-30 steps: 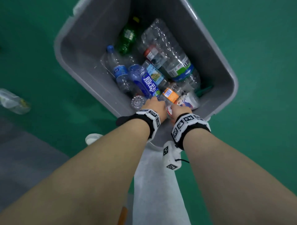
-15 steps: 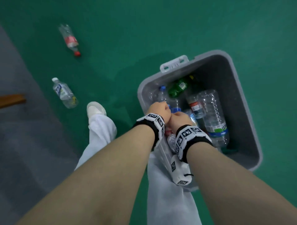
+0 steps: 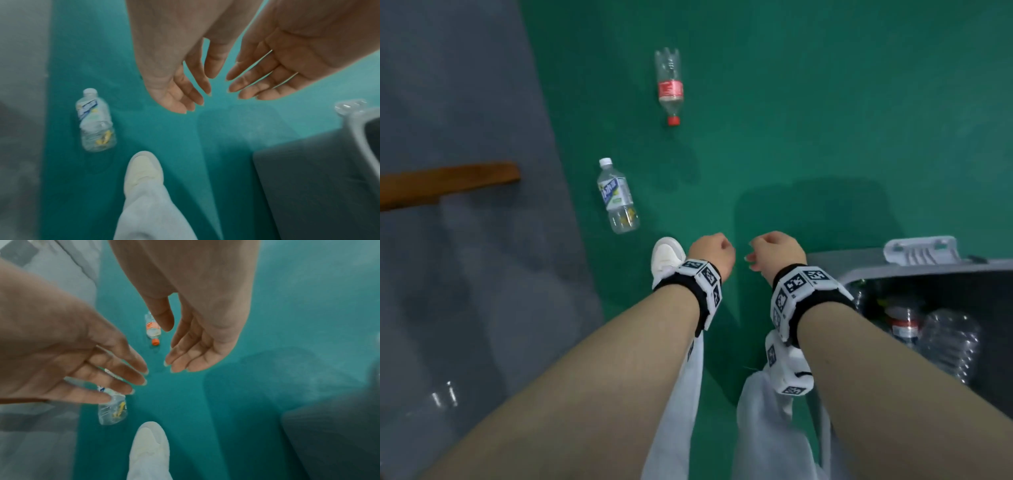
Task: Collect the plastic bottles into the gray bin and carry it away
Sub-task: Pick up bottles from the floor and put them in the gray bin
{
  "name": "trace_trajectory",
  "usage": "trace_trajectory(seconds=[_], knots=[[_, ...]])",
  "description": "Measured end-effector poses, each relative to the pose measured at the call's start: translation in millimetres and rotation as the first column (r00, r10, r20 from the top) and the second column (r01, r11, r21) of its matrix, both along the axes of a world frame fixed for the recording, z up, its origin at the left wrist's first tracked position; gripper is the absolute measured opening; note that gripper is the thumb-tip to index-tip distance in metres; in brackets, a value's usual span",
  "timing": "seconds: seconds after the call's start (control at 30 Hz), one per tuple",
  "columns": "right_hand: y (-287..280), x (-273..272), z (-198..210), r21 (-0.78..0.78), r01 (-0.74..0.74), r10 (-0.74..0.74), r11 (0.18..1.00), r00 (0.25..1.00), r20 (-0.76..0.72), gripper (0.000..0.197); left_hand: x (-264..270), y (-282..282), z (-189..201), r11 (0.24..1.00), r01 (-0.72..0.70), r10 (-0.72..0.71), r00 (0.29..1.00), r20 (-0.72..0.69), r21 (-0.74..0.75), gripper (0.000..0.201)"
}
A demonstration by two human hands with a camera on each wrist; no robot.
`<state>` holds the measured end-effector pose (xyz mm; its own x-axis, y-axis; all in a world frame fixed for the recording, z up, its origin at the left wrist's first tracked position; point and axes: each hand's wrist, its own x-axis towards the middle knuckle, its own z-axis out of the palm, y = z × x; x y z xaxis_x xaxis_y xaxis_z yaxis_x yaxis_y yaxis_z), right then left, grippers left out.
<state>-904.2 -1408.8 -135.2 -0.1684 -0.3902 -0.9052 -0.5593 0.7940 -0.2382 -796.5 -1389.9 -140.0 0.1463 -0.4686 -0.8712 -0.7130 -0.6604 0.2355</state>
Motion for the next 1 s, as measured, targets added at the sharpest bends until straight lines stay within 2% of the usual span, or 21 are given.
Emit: trace_trajectory(seconds=[0.13, 0.23, 0.33, 0.5, 0.6, 0.67, 0.73, 0.8, 0.9, 1.0], knots=[[-30, 75, -24, 0.024, -0.099, 0.098, 0.995, 0.995, 0.02, 0.015, 76, 0, -22, 0.985, -0.16, 0.157, 0.987, 0.038, 0.067, 0.03], [-47, 122, -45, 0.045, -0.117, 0.115, 0.992, 0.992, 0.058, 0.018, 122, -2, -35, 0.965, -0.235, 0.225, 0.97, 0.094, 0.12, 0.029], [-69, 155, -64, 0.043, -0.132, 0.129, 0.99, 0.99, 0.063, 0.021, 156, -13, -51, 0.946, -0.323, 0.316, 0.937, 0.148, 0.028, 0.027], [-111, 179, -111, -0.018, -0.261, 0.261, 0.965, 0.965, 0.025, 0.014, 190, -34, -97, 0.851, -0.519, 0.519, 0.809, 0.276, -0.077, 0.022], [-136, 190, -139, -0.033, -0.343, 0.343, 0.939, 0.939, -0.003, 0.015, 202, -42, -130, 0.782, -0.624, 0.559, 0.699, 0.447, -0.002, 0.039], [-153, 197, -156, -0.057, -0.363, 0.361, 0.93, 0.932, -0.04, 0.026, 207, -42, -150, 0.714, -0.697, 0.564, 0.626, 0.539, 0.063, 0.054], [-170, 204, -169, -0.099, -0.358, 0.35, 0.928, 0.932, -0.094, 0.036, 213, -37, -173, 0.692, -0.718, 0.553, 0.589, 0.589, 0.069, 0.068], [-187, 209, -185, -0.152, -0.348, 0.33, 0.925, 0.935, -0.131, 0.038, 218, -26, -191, 0.682, -0.73, 0.574, 0.576, 0.582, 0.049, 0.073], [-210, 215, -209, -0.225, -0.379, 0.341, 0.898, 0.92, -0.191, 0.04, 221, -9, -216, 0.68, -0.733, 0.645, 0.592, 0.482, -0.011, 0.065], [-229, 225, -228, -0.258, -0.381, 0.313, 0.888, 0.912, -0.266, 0.053, 221, 3, -232, 0.674, -0.73, 0.7, 0.583, 0.414, -0.113, 0.071]])
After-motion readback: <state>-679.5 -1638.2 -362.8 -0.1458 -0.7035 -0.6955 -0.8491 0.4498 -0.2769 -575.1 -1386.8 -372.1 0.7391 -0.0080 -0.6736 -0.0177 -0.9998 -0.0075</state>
